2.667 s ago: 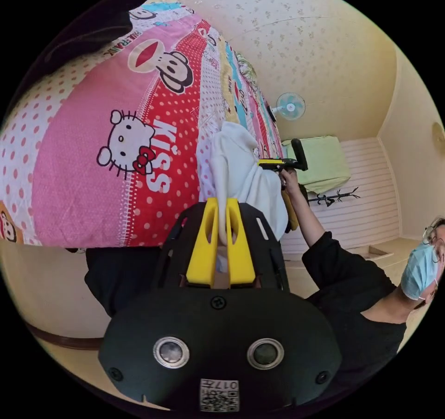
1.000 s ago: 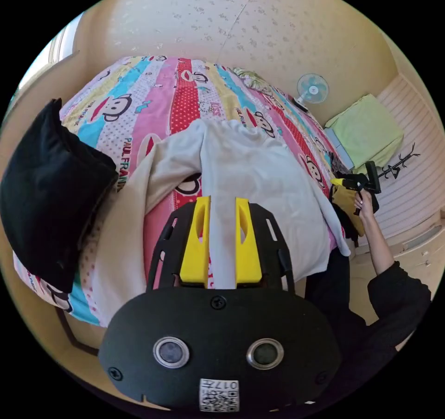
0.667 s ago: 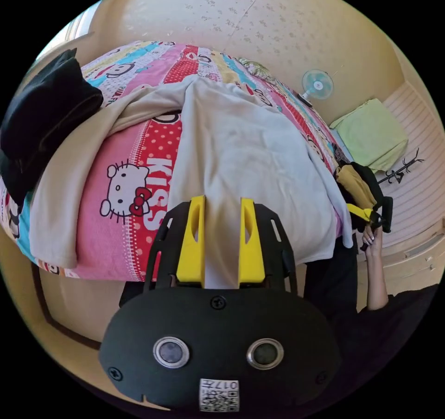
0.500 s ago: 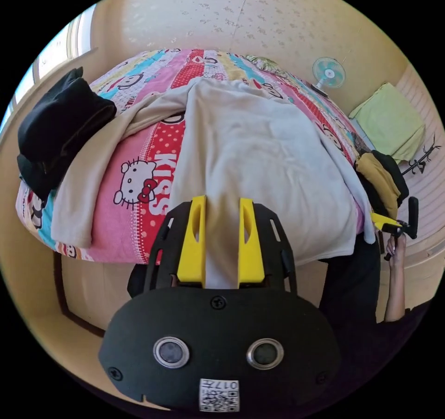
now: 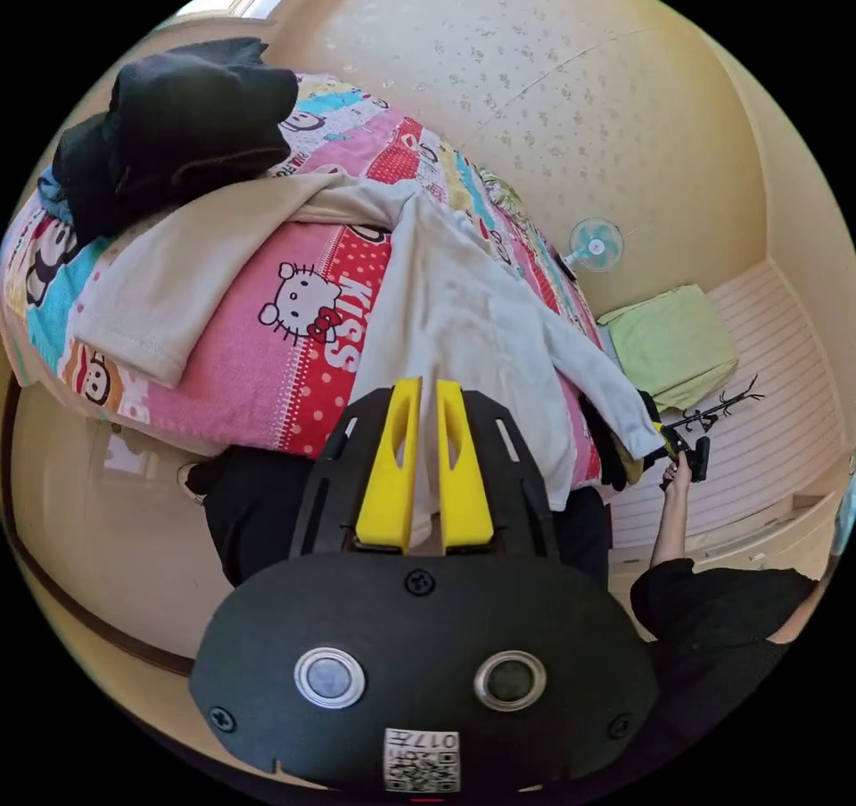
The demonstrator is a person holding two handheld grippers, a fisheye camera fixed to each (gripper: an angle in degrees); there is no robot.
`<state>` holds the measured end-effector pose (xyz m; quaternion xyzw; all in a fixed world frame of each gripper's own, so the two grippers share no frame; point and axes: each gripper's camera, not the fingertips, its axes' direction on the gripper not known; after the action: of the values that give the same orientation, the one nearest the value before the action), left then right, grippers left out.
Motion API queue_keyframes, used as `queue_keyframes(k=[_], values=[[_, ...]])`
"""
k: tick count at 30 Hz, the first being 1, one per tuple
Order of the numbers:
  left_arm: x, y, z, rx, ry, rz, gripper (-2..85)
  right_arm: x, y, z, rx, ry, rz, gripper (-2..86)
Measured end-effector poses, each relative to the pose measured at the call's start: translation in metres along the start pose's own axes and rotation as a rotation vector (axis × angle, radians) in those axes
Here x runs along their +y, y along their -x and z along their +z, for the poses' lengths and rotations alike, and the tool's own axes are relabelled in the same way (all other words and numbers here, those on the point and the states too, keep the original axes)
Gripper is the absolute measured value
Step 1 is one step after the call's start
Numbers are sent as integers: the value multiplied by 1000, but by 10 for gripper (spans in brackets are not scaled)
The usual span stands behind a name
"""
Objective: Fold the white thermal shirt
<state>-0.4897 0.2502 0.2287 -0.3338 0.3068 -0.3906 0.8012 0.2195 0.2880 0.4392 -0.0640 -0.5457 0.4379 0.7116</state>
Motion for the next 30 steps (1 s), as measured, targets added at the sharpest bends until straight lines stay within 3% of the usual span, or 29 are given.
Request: queue_keyframes(k=[3, 6, 8, 11, 15, 17, 21, 27, 29, 30], values=[[1, 25, -16, -42, -11, -58, 101, 11, 12, -23, 131, -40, -14, 41], [-9, 45, -13, -99, 47, -96, 146, 28, 31, 22, 168, 143, -59, 134], [-16, 53, -3, -68, 99, -92, 160, 54, 42, 79, 39, 327, -116, 164], [-23, 60, 23, -20, 214, -91, 155, 95, 47, 152, -128, 519, -152, 144], [-25, 57, 40, -85, 318, -100, 131, 140, 34, 230, -177, 750, -126, 71], [-27, 57, 42, -107, 359, -88, 107, 152, 25, 246, -295, 797, -57, 60], [-29, 63, 33, 29, 434, -64, 52, 142, 27, 225, -300, 855, -123, 31], [-10, 25, -6, 212, 643, 123, 46, 108, 36, 97, -286, 786, -213, 12], [5, 12, -9, 207, 698, 163, 47, 114, 43, 65, -182, 890, -255, 8], [13, 10, -12, 114, 699, 160, 51, 119, 43, 62, -132, 935, -260, 8]])
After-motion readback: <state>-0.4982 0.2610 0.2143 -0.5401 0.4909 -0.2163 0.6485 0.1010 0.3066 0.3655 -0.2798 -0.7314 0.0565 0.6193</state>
